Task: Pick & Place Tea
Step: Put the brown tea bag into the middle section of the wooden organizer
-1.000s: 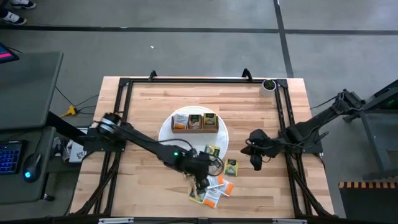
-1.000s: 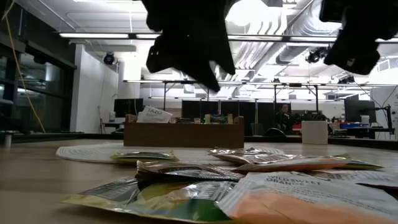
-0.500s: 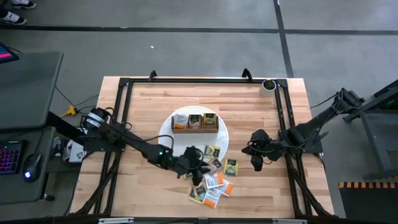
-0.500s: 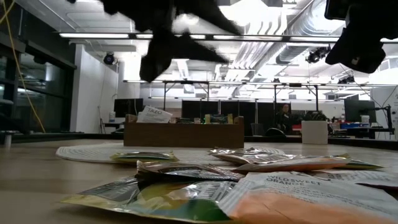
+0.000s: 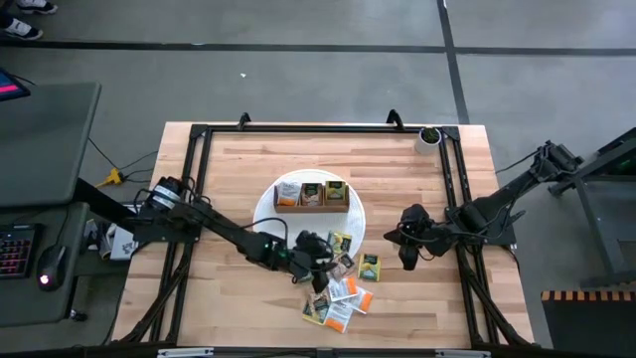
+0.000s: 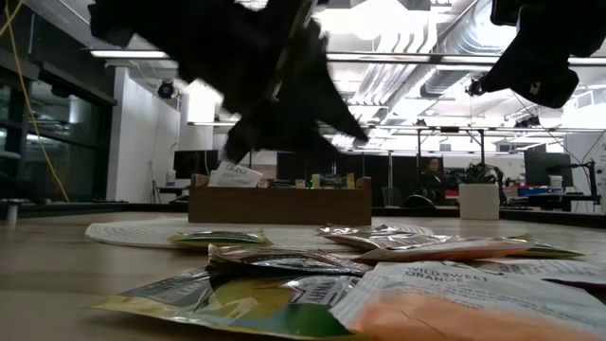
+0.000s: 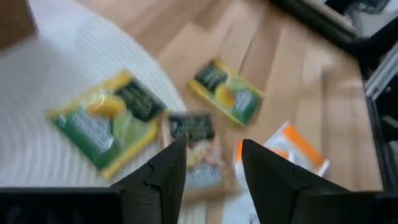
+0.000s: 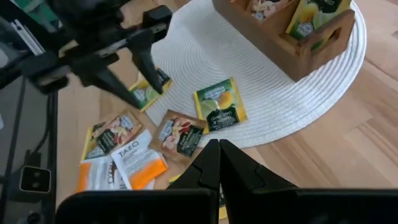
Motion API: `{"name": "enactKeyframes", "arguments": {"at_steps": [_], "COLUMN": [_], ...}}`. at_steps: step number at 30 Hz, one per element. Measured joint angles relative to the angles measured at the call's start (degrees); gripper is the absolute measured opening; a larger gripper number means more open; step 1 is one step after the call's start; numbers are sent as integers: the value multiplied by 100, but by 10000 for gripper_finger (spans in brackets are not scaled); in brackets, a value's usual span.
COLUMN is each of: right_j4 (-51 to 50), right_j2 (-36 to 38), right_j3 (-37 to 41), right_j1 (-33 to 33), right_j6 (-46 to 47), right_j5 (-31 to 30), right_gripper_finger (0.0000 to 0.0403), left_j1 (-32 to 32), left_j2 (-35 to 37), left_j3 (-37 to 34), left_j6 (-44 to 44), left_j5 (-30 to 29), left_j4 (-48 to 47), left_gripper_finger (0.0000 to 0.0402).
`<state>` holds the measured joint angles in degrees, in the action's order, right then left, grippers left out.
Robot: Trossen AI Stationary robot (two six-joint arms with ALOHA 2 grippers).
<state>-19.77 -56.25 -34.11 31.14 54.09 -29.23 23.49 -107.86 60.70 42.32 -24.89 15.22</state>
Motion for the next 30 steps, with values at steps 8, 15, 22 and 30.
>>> {"name": "enactKeyframes", "arguments": {"at_steps": [8, 15, 22, 30], "right_j4": [39, 68, 70, 70], "right_j2": [-2, -2, -2, -2], "right_j3": [15, 15, 15, 15], "right_j1": [0, 0, 0, -2], "right_j6": [23, 139, 161, 249], "right_j5": [-23, -73, -101, -206], "right_gripper_finger": [0, 0, 0, 0], "left_j1": [9, 15, 15, 15], "left_j2": [-340, -530, -549, -555], "left_j3": [338, 413, 408, 401], "left_j6": [-1010, -1040, -1060, -1068], "left_j5": [-295, -247, -153, -110], "left_j4": [67, -285, -423, -539], "left_gripper_finger": [154, 154, 154, 154]}}
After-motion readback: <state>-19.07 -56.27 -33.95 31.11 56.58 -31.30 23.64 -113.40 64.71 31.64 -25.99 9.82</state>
